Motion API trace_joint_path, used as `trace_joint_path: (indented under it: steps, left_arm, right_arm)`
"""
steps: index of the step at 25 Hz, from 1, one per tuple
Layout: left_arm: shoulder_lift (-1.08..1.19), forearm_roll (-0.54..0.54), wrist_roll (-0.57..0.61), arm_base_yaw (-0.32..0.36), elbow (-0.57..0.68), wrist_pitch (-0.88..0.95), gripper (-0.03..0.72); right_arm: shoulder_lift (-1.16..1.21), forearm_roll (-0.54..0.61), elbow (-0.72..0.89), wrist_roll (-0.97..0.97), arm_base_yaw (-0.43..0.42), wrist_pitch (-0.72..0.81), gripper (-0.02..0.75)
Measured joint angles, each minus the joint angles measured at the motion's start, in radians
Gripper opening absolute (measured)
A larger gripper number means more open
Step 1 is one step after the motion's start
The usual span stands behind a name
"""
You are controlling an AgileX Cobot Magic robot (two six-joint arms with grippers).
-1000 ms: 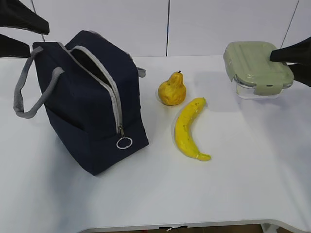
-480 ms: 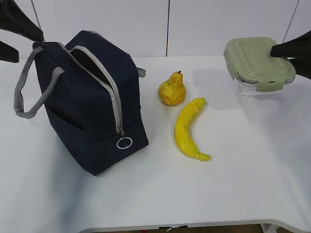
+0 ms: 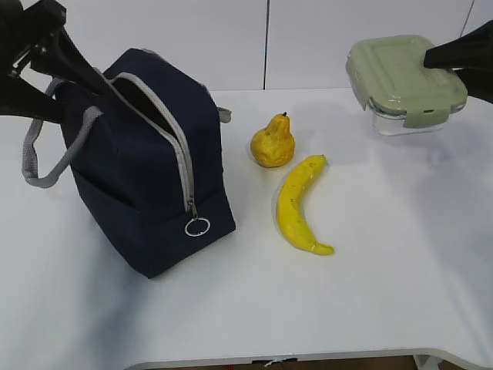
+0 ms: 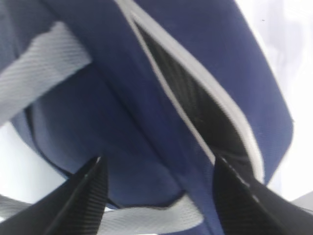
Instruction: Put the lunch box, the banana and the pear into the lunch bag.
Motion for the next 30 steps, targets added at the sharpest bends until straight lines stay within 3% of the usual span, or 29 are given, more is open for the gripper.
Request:
trace_joint_path:
  steps: [12,21,27,30]
  left_arm:
    - [0.040,0.023,0.000,0.000,-0.002,-0.006,0.465]
    - [0.042,0.026,0.000,0.000,-0.002,-0.008,0.176]
    - [0.042,0.026,0.000,0.000,-0.002,-0.010,0.134]
    - [0.042,0.014,0.000,0.000,-0.002,-0.010,0.076]
  right_arm:
    - [-0.039,-0.002,-0.065,0.056,0.100,0.010,0.387]
    - [-0.039,-0.038,-0.212,0.135,0.209,0.020,0.387]
    - [-0.039,-0.120,-0.310,0.204,0.319,0.039,0.387]
    - [-0.039,-0.140,-0.336,0.227,0.373,0.043,0.387]
